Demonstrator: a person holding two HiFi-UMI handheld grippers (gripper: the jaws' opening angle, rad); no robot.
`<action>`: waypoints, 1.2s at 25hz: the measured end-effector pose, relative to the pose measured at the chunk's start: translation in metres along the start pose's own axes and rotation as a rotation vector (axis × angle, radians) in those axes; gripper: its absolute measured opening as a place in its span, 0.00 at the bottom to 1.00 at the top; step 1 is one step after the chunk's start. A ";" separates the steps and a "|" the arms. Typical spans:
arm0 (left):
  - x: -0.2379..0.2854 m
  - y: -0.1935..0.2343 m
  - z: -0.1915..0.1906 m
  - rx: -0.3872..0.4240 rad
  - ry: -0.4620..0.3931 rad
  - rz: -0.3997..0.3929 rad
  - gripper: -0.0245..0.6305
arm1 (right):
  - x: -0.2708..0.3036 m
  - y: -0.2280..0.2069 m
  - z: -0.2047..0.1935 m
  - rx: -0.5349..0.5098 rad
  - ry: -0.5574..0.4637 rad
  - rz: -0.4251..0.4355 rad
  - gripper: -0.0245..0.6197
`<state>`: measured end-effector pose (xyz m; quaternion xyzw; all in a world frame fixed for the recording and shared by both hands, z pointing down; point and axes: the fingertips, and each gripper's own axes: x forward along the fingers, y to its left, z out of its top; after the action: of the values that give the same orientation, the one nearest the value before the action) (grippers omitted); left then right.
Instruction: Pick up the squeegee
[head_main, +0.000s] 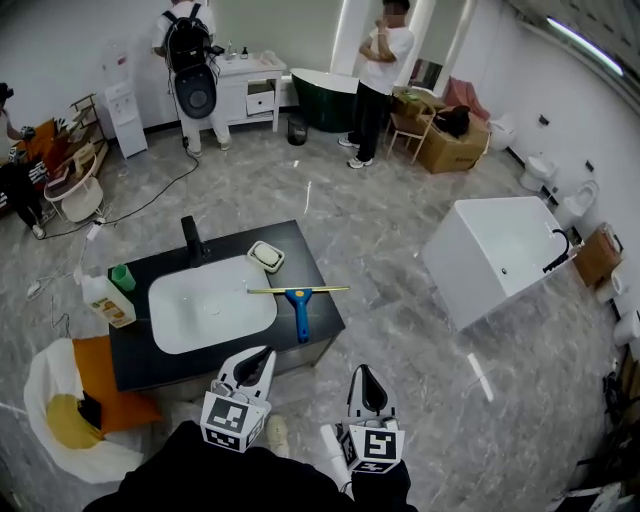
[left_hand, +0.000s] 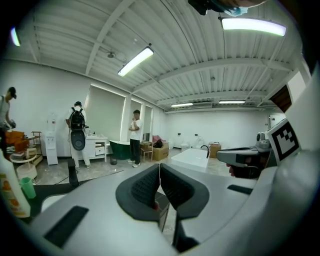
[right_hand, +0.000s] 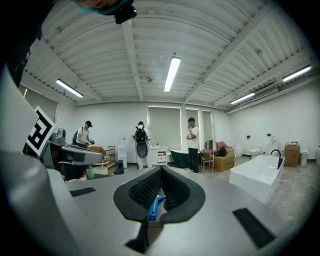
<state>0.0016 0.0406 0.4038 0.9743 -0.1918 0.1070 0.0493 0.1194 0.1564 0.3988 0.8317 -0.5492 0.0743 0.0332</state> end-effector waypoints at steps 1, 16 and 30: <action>0.005 0.005 0.000 -0.004 0.002 0.007 0.07 | 0.009 0.001 0.001 -0.002 0.002 0.009 0.06; 0.034 0.074 0.003 -0.044 -0.010 0.119 0.07 | 0.096 0.026 0.015 -0.037 0.001 0.127 0.06; 0.051 0.127 -0.017 -0.096 0.021 0.252 0.07 | 0.171 0.052 -0.012 -0.056 0.076 0.274 0.06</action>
<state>-0.0040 -0.0926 0.4390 0.9378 -0.3172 0.1135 0.0843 0.1364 -0.0184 0.4369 0.7443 -0.6578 0.0942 0.0664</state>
